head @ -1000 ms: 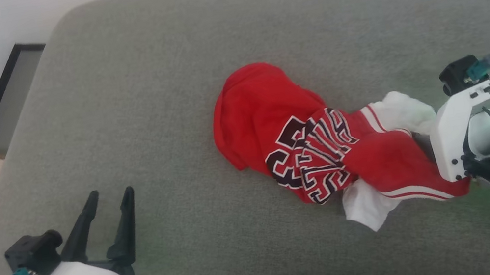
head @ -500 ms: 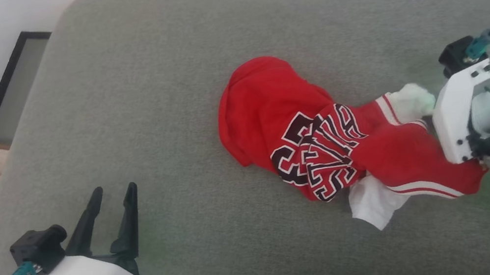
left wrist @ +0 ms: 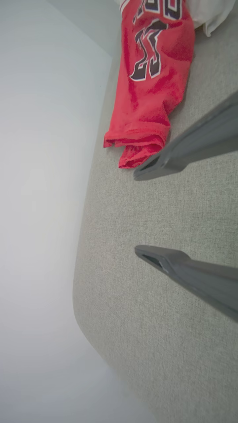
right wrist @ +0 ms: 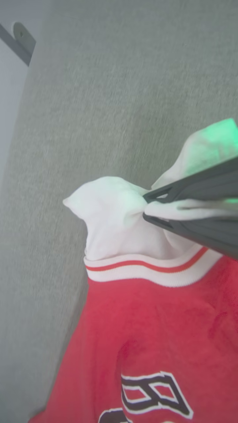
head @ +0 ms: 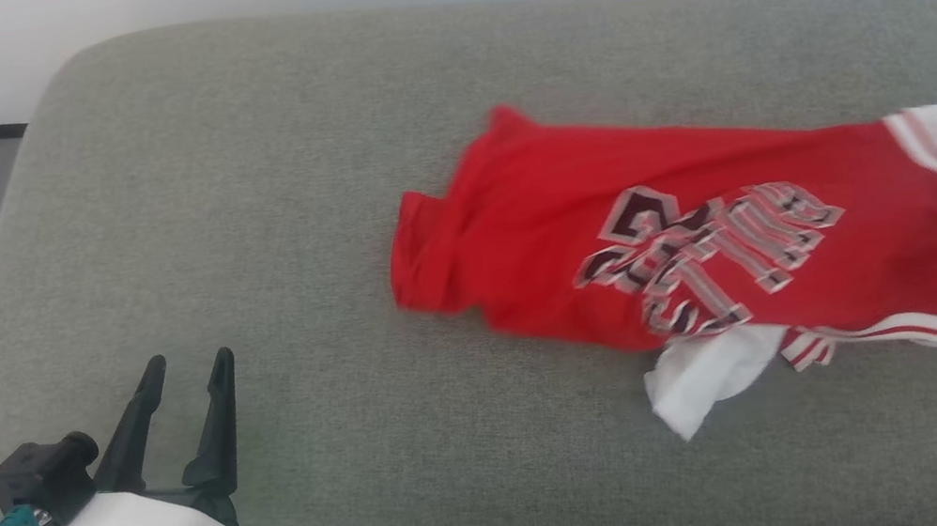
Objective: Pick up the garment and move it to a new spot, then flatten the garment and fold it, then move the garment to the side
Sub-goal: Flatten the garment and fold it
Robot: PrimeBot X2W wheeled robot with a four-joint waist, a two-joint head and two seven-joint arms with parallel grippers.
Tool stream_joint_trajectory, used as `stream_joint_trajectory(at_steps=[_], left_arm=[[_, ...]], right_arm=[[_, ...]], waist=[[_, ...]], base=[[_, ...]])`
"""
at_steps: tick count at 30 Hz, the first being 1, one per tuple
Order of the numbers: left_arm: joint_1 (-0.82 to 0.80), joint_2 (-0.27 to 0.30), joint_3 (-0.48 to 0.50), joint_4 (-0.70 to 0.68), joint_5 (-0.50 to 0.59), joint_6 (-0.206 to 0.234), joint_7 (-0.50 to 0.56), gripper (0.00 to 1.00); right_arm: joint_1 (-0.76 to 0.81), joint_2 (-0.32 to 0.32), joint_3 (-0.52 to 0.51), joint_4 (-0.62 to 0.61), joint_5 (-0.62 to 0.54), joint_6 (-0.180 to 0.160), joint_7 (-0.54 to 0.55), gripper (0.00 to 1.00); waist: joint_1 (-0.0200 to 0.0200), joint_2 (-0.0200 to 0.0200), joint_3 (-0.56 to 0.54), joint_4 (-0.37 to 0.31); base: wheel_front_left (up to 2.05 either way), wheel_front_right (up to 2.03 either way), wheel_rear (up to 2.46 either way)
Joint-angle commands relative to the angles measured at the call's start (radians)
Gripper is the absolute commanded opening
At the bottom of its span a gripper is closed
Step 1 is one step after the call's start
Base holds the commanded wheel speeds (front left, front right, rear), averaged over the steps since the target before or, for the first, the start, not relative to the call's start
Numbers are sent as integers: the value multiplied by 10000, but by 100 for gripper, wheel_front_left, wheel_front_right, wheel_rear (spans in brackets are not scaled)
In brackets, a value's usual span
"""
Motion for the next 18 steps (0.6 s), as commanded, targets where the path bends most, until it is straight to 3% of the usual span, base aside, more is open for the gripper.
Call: stream_joint_trajectory(at_steps=[1, 7, 14, 15, 16, 17, 18], left_arm=[[5, 46, -13, -35, 42, -43, -46, 100], [-191, 78, -71, -69, 37, -57, -14, 100], [-469, 106, -169, -7, 14, -91, 80, 100], [-504, 127, -161, -10, 5, -78, 107, 100], [-510, 150, -151, -16, -13, -58, 144, 100], [-525, 164, -143, -15, -33, -21, 198, 100], [-550, 175, -131, -34, -75, -9, 233, 100]], right_arm=[[268, -127, -339, 18, -200, -13, 76, 0], [1048, 162, -1934, 453, -751, -13, 269, 0], [1194, 1094, -2696, 1490, -1091, -9, 2, 0], [1126, 1186, -2771, 1608, -1132, -9, -67, 13], [1051, 1248, -2775, 1701, -1184, -9, -91, 38], [970, 1296, -2762, 1792, -1219, -9, -146, 100], [890, 1324, -2769, 1848, -1231, -9, -220, 100]], waist=[[0, 0, 34, -73], [0, 0, 264, -159], [0, 0, 472, -166], [0, 0, 473, -185], [0, 0, 472, -210], [0, 0, 459, -241], [0, 0, 436, -289]], base=[[0, 0, 0], [0, 0, 0], [0, 0, 0], [0, 0, 0], [0, 0, 0], [0, 0, 0], [0, 0, 0]])
